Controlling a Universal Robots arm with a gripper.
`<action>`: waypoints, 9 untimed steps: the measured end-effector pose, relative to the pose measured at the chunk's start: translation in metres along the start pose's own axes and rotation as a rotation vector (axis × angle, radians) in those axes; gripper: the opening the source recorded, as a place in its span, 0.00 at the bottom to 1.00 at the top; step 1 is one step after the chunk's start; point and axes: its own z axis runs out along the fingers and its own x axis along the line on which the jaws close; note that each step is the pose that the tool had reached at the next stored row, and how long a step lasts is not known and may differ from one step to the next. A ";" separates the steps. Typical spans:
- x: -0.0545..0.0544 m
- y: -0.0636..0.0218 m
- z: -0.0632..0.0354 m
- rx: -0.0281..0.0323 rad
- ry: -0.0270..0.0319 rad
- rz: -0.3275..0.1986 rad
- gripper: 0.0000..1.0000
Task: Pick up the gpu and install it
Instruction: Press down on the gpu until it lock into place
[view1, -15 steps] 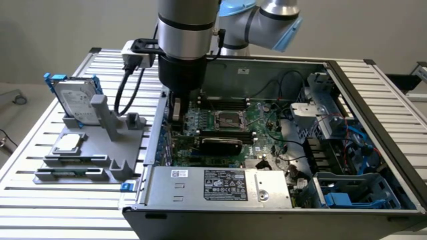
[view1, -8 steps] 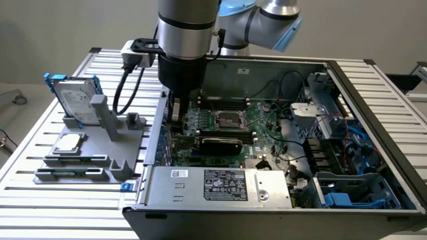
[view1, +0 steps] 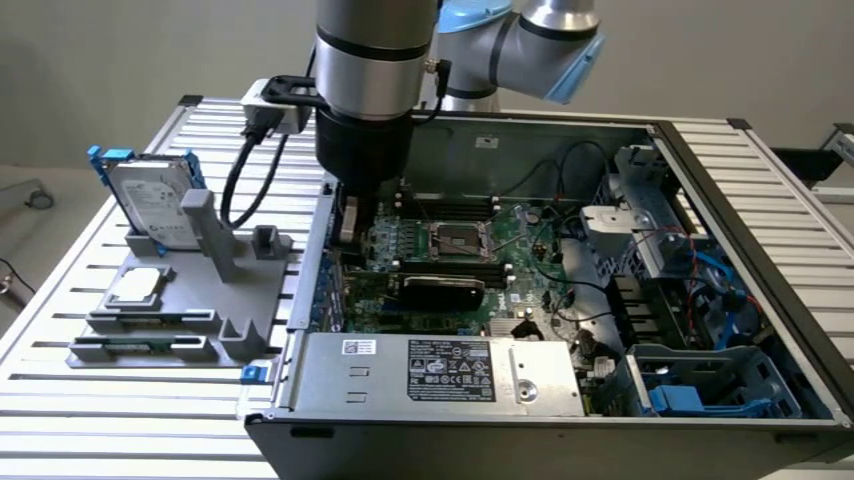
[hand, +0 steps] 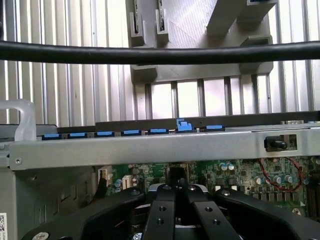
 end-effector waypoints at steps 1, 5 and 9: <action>0.000 0.0000 0.0000 -0.0003 -0.0004 0.003 0.11; 0.001 0.0000 0.0000 -0.0015 -0.0029 0.024 0.11; 0.001 0.0001 0.0001 -0.0033 -0.0080 0.062 0.11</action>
